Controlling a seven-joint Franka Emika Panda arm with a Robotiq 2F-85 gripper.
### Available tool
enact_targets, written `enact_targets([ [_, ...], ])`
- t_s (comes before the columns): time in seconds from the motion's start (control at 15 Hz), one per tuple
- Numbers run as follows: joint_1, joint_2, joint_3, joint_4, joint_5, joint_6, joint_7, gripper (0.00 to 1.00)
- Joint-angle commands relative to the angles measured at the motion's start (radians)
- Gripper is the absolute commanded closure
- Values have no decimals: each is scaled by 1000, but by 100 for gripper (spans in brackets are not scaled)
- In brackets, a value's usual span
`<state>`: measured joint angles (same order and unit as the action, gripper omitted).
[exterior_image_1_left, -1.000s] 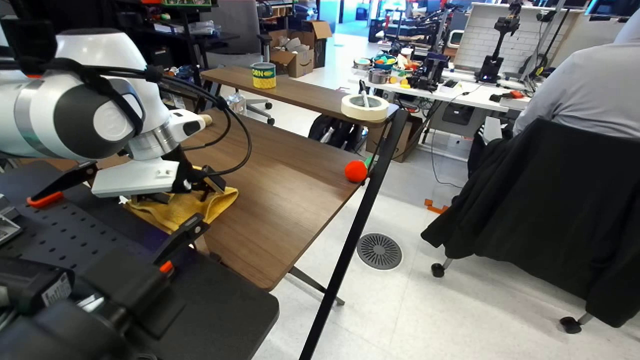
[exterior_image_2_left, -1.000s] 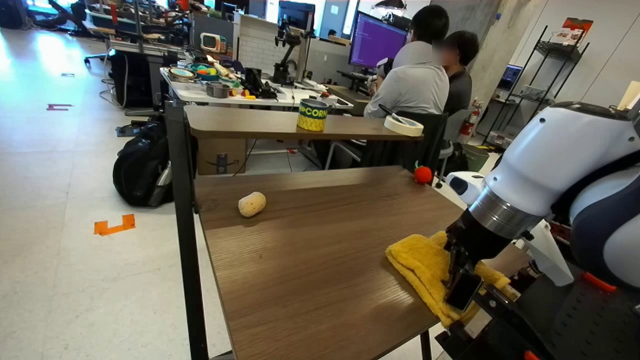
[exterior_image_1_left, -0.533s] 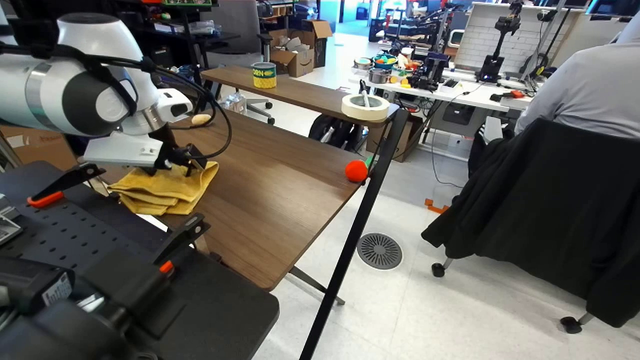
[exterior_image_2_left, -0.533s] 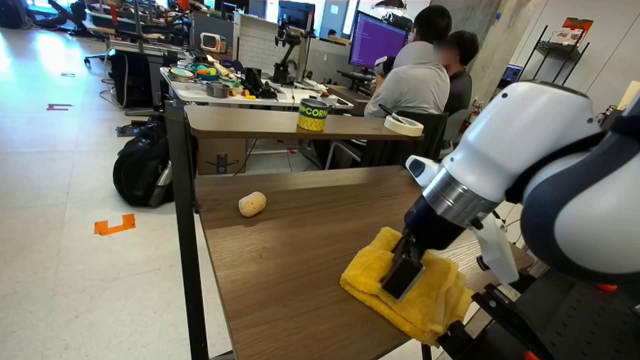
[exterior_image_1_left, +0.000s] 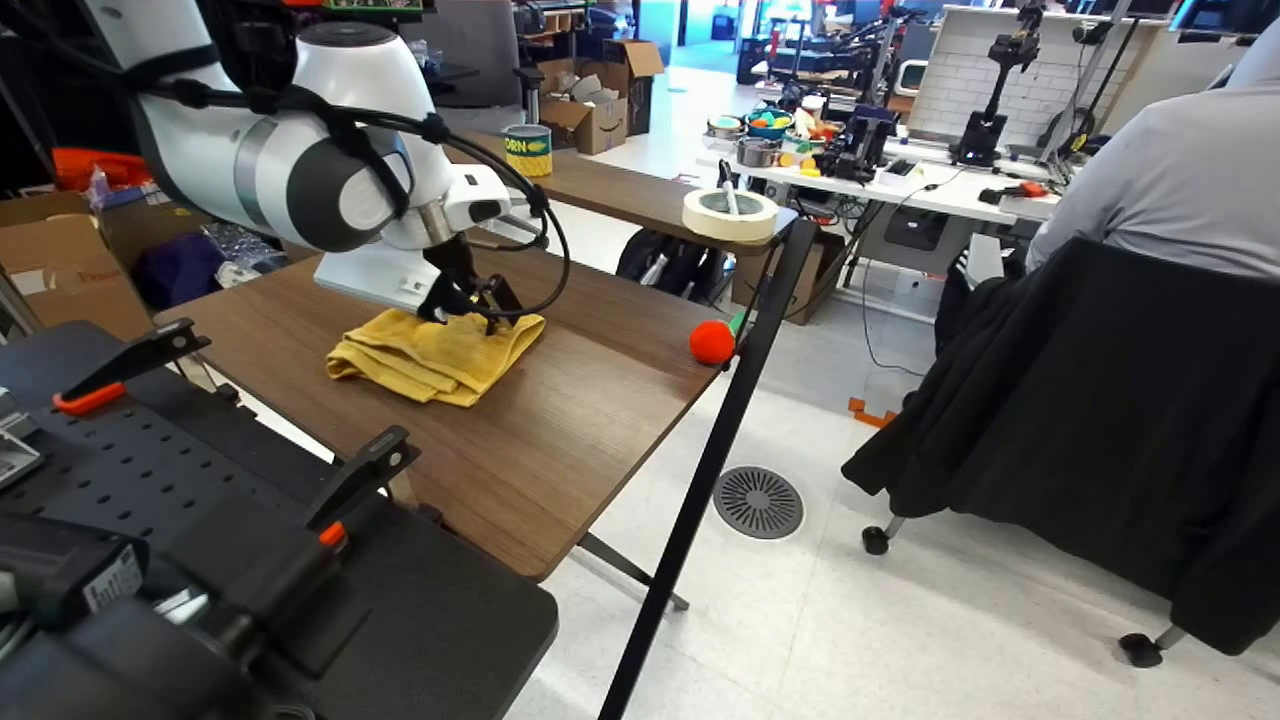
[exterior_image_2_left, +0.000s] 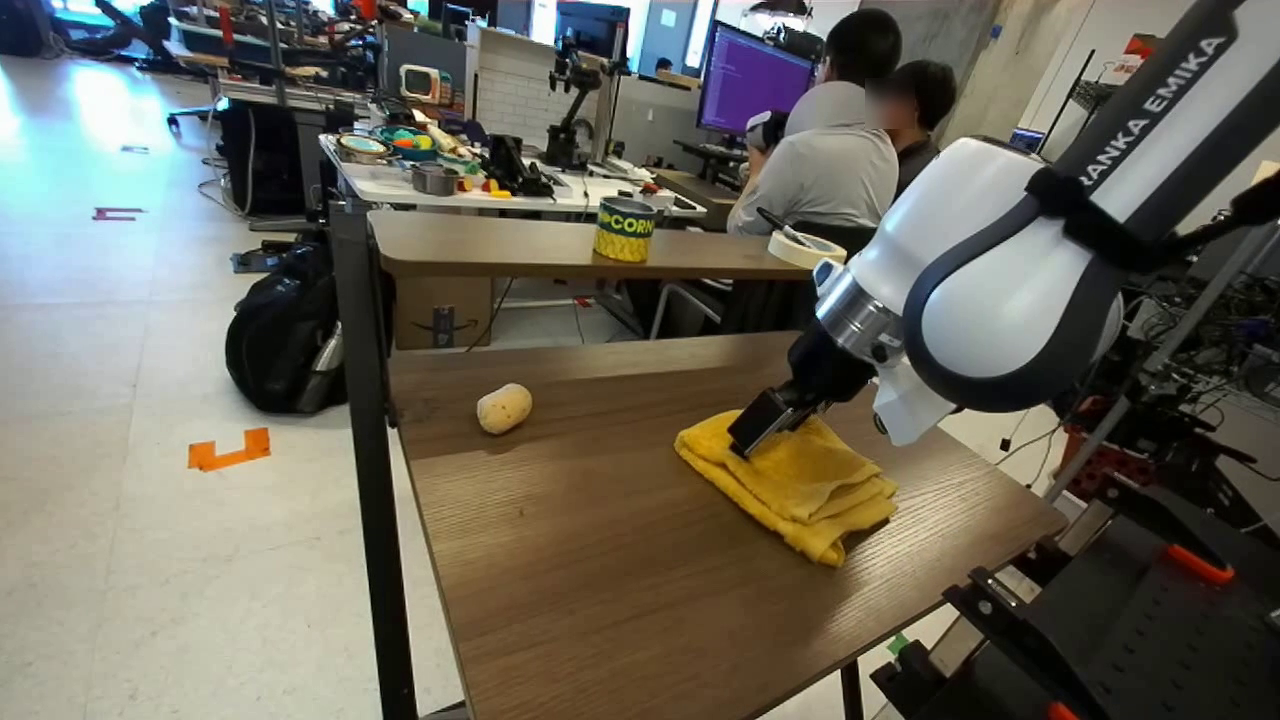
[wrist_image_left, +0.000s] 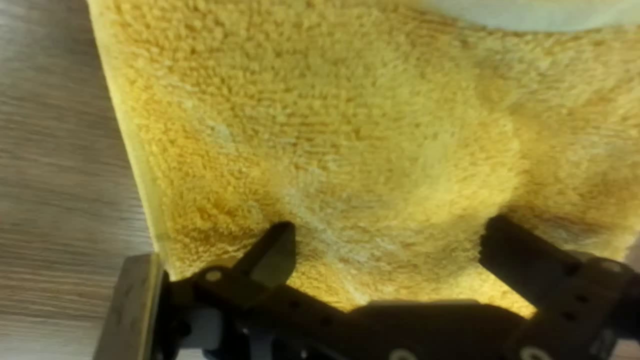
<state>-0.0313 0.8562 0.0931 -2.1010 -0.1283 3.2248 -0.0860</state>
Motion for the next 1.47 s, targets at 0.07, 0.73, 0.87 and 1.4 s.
enact_targets([
  [0.07, -4, 31, 11, 20, 2, -31, -14, 0],
  [0.73, 596, 32, -135, -129, 76, 269, -40, 0],
  [0.87, 754, 60, -177, -89, 234, 299, -92, 0],
  [1.4, 802, 62, -327, -40, 313, 262, 30, 0],
])
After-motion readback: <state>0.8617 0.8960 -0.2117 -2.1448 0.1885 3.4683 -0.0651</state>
